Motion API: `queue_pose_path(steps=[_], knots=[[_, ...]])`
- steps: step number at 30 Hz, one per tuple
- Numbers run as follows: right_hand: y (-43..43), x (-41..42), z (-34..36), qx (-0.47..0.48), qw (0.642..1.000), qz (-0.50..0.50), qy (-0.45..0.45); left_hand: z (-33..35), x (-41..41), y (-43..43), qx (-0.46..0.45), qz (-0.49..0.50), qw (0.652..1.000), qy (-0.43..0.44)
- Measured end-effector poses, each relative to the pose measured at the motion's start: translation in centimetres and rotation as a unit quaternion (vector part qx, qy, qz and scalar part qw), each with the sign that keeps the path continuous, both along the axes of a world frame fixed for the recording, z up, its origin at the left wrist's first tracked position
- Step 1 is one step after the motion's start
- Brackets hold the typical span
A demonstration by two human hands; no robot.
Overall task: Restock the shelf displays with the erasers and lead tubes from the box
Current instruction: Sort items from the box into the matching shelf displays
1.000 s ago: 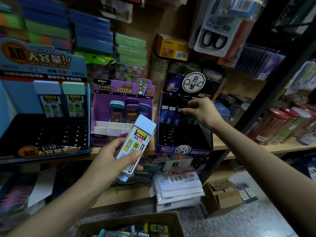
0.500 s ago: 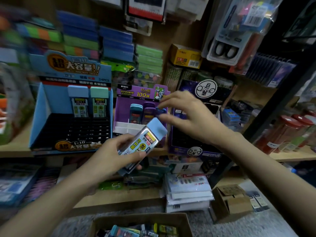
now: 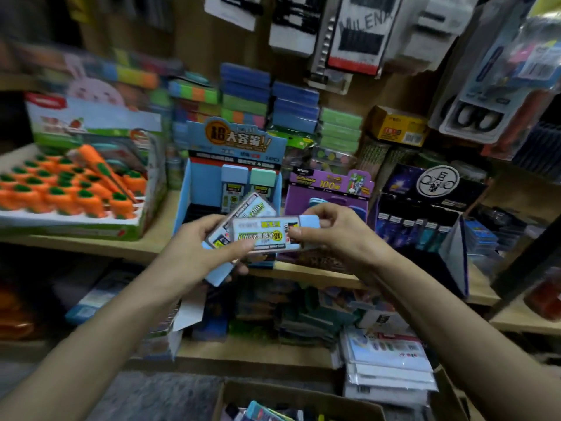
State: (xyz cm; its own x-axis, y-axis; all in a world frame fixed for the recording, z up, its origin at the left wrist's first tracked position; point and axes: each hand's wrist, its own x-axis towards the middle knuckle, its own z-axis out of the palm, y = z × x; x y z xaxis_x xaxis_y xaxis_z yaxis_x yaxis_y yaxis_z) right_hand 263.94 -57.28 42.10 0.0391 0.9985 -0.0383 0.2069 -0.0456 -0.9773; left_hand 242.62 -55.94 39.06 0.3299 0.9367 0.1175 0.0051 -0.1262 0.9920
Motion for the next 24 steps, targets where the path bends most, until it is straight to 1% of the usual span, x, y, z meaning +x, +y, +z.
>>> queue_pose_path(steps=[1,3,5,6,8,10,11,13,14,15,20,24], knots=[[0.5,-0.4,0.0,-0.005,0.999,-0.019,0.036,0.2,-0.6,0.3,-0.001,0.023,1.000,-0.014],[1.6,-0.8,0.6,0.025,0.996,-0.048,0.075,0.4,-2.1,0.9,0.003,0.064,0.997,-0.032],[3.1,-1.1,1.6,0.086,0.991,-0.075,0.064,0.4,-3.6,1.7,0.001,0.106,0.994,-0.036],[4.0,-1.3,2.1,0.119,0.988,-0.089,0.032,0.4,-4.3,2.1,-0.004,0.123,0.992,-0.036],[6.3,-1.9,2.9,0.176,0.975,-0.108,-0.077,0.3,-5.4,2.8,-0.021,0.144,0.989,-0.029],[8.4,-3.1,3.1,0.205,0.956,-0.098,-0.187,0.3,-6.2,3.1,-0.033,0.151,0.988,-0.026],[9.4,-3.7,3.0,0.217,0.943,-0.076,-0.240,0.2,-6.4,3.2,-0.033,0.153,0.987,-0.026],[10.9,-5.0,2.5,0.249,0.902,-0.024,-0.352,0.0,-6.8,3.4,-0.018,0.164,0.986,-0.017],[11.5,-5.5,2.2,0.262,0.882,-0.003,-0.392,0.0,-7.0,3.5,-0.006,0.172,0.985,-0.009],[11.9,-5.9,1.8,0.269,0.869,0.011,-0.416,0.0,-7.1,3.7,0.004,0.179,0.984,-0.001],[13.4,-6.3,1.0,0.282,0.832,0.050,-0.476,0.2,-7.5,4.1,0.029,0.203,0.979,0.021],[13.9,-6.3,1.5,0.259,0.830,0.106,-0.482,0.4,-7.6,4.2,0.035,0.214,0.976,0.012]])
